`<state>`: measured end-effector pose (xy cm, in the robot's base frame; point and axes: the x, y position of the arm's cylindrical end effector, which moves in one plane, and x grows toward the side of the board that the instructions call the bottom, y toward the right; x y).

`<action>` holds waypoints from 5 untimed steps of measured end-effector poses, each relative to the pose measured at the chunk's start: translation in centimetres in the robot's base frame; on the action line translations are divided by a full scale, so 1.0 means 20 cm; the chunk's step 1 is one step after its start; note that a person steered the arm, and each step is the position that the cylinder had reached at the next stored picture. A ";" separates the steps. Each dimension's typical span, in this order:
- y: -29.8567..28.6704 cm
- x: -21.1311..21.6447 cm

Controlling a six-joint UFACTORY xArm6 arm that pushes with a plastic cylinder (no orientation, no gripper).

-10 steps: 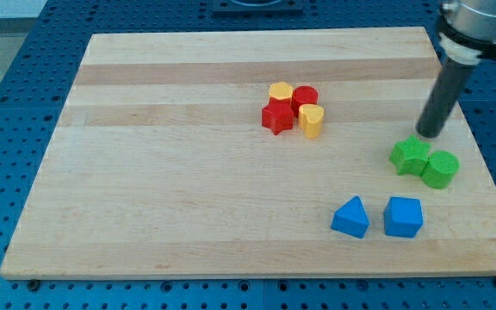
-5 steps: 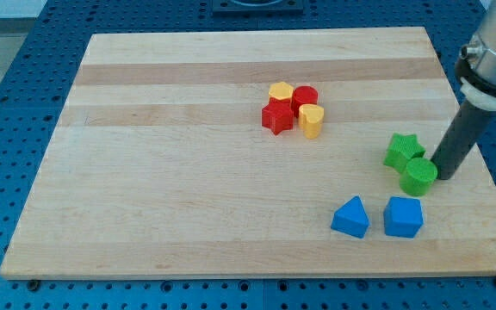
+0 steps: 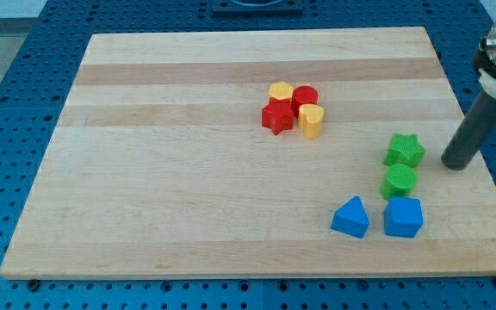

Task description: Move the green blocks diagonal to the yellow heart

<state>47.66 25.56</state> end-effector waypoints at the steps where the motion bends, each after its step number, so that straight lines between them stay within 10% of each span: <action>1: -0.01 -0.04; 5: -0.35 -0.02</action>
